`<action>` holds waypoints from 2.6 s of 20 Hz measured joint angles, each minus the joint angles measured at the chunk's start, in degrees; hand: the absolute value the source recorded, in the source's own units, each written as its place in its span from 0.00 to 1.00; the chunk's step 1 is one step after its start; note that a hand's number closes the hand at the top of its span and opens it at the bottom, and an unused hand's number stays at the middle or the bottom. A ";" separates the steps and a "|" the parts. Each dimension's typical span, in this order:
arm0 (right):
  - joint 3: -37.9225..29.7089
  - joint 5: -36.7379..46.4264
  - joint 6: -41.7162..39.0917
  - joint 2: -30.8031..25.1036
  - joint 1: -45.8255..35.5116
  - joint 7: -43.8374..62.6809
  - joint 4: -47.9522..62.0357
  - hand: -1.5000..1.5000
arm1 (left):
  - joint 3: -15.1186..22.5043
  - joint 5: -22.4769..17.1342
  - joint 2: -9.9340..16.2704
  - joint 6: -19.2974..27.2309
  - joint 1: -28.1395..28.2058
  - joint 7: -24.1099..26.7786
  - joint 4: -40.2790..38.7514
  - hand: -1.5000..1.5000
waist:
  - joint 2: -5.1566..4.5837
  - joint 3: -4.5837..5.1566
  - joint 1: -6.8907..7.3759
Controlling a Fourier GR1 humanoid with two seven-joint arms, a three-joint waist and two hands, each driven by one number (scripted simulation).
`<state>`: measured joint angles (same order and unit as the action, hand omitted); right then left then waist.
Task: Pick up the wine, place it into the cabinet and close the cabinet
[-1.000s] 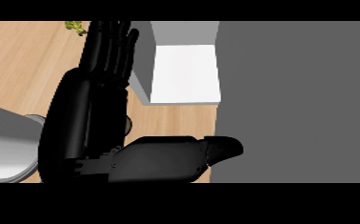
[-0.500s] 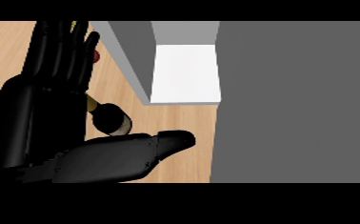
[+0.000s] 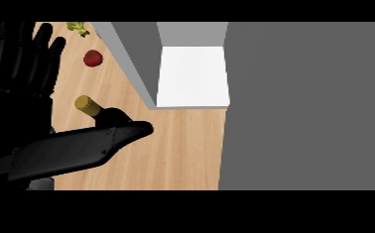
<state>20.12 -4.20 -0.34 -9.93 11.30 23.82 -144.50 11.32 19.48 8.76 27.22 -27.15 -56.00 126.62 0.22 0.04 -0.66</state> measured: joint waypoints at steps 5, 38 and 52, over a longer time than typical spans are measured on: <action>1.56 0.26 0.81 0.12 -1.17 1.09 0.03 0.00 | -4.10 -3.84 1.83 -1.49 3.67 2.16 1.11 0.00 | -0.01 0.03 0.13; 1.36 0.67 3.01 -1.54 -3.27 2.14 -0.27 0.00 | -14.92 -21.89 -1.25 -14.81 25.03 42.50 -26.80 0.00 | -0.06 0.02 -0.39; 1.70 0.90 3.55 -2.08 -3.92 2.10 -0.16 0.00 | -20.44 -25.37 -0.15 -20.28 22.28 54.62 -46.02 0.00 | -0.11 0.02 -0.39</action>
<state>21.82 -3.30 3.22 -12.01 7.38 25.91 -144.66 -9.12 -5.89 8.61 6.94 -4.87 -1.38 80.60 0.11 0.06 -1.05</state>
